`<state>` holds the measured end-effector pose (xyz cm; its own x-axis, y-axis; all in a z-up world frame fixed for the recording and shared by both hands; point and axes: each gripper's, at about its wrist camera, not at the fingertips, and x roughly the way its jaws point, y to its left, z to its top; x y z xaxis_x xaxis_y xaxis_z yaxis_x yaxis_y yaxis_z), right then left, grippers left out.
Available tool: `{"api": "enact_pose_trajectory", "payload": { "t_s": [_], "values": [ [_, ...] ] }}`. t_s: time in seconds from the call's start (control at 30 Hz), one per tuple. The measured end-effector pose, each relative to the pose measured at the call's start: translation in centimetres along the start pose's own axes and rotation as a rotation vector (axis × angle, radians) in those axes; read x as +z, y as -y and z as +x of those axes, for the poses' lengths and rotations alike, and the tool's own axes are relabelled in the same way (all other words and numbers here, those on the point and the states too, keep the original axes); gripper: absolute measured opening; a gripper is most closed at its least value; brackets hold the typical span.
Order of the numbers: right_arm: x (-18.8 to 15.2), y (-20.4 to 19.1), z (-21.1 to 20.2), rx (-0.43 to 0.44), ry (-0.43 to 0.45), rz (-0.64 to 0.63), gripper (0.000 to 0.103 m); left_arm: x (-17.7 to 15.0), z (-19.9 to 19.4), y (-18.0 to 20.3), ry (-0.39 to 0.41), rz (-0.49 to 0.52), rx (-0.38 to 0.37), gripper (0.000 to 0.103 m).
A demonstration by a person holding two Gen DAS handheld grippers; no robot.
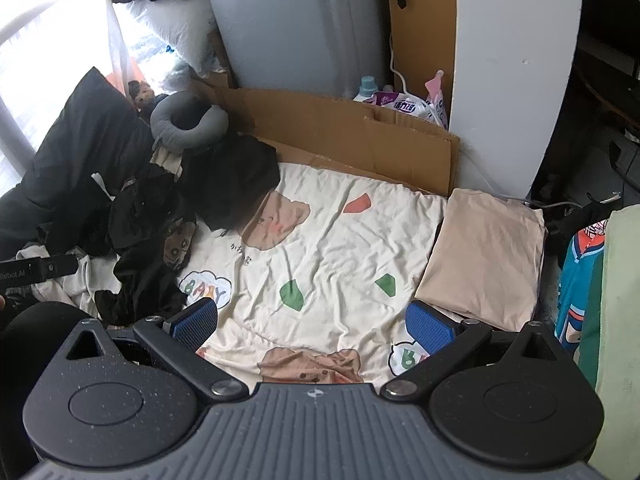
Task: Fold clothes
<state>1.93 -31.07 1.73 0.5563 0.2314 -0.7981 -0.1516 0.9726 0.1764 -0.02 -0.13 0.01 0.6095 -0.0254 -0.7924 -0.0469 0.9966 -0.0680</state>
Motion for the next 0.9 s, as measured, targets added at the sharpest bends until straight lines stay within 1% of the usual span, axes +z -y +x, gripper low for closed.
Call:
{"api": "enact_pose_trajectory", "payload": {
  "t_s": [0.2,0.3,0.67,0.9],
  "values": [
    [0.2,0.6,0.1,0.017,-0.001,0.028,0.103,-0.8,-0.2,1.1,0.012,0.008,0.016,0.103],
    [0.3,0.8,0.1,0.025,-0.001,0.043,0.103,-0.3,0.0,0.3,0.003,0.008,-0.006,0.103],
    [0.0,0.7,-0.1,0.008,0.019,0.041,0.103,-0.4,0.0,0.0,0.001,-0.001,-0.011,0.103],
    [-0.1,0.6,-0.1,0.001,0.022,0.029,0.103,-0.5,0.0,0.2,0.007,-0.002,0.005,0.103]
  ]
}}
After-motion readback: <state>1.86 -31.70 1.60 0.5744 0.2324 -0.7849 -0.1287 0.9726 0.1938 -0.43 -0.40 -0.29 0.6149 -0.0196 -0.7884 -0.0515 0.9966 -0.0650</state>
